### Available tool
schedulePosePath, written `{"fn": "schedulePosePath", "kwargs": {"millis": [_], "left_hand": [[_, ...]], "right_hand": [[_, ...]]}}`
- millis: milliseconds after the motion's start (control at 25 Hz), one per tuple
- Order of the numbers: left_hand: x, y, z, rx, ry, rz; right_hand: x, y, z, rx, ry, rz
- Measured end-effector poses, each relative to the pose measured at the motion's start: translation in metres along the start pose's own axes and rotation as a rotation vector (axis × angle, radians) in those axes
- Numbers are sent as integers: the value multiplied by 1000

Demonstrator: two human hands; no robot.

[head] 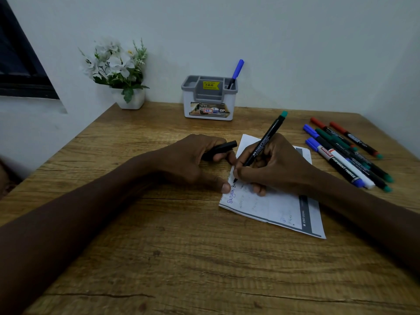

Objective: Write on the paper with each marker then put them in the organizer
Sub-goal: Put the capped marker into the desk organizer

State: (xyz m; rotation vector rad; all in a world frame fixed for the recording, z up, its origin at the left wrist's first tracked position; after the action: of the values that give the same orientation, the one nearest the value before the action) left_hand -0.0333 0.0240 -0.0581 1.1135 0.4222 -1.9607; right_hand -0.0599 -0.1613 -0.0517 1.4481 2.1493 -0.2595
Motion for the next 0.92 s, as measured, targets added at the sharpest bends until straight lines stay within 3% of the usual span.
{"fn": "schedulePosePath", "kwargs": {"millis": [160, 920], "left_hand": [[-2, 0, 7, 49, -71, -68], [-2, -2, 8, 98, -83, -65]], "right_hand": [[-2, 1, 2, 24, 4, 10], [-2, 4, 7, 39, 13, 54]]}}
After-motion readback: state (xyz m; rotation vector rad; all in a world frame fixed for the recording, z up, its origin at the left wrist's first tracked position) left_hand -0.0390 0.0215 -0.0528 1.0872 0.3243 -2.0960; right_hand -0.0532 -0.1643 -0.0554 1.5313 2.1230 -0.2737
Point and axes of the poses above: each hand's wrist, its own y-axis towards the middle knuckle, its own x-axis out of the palm, z = x × y, the point moved 4 cm from there along y, towards the middle knuckle, and after that the axes turned 2 degrees about z, right-handed, at the moved point
